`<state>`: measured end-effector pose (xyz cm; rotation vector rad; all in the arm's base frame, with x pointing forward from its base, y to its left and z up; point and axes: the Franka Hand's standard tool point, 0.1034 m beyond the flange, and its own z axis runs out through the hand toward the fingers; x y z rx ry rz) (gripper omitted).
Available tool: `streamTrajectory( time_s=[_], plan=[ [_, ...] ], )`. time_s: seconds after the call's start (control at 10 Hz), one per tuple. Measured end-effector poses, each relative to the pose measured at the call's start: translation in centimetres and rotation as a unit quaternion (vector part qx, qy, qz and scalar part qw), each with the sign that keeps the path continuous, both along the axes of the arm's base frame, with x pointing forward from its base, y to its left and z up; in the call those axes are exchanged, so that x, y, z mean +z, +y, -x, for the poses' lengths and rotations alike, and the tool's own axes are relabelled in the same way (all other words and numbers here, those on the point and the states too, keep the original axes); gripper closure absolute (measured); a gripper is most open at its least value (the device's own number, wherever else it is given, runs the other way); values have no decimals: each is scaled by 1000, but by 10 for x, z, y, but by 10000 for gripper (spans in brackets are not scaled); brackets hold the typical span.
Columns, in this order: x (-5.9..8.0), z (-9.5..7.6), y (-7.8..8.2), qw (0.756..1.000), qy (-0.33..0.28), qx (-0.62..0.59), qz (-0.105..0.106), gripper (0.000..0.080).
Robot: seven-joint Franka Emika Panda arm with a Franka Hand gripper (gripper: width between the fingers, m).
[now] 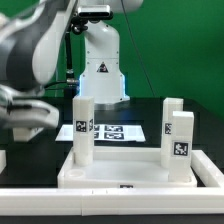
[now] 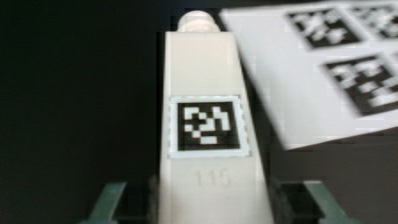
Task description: Assemble desk
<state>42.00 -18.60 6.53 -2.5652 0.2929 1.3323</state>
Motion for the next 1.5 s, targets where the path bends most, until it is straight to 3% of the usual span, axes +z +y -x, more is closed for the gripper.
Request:
streamTrajectory(
  time_s=[0.2, 0.3, 0.5, 0.7, 0.8, 0.9, 1.1, 1.4, 1.5],
  plan=[
    [51, -18, 18, 999, -41, 33, 1, 512],
    [57, -24, 16, 997, -61, 37, 4, 512],
    [55, -28, 13, 992, -122, 36, 21, 512],
    [35, -50, 9, 975, -208, 57, 60, 512],
    [52, -68, 19, 969, -231, 70, 59, 512],
    [77, -96, 18, 957, -269, 89, 53, 512],
    [109, -139, 17, 924, -364, 91, 73, 512],
    [110, -140, 11, 890, -437, 82, 100, 512],
    [112, -148, 12, 872, -470, 70, 117, 512]
  ],
)
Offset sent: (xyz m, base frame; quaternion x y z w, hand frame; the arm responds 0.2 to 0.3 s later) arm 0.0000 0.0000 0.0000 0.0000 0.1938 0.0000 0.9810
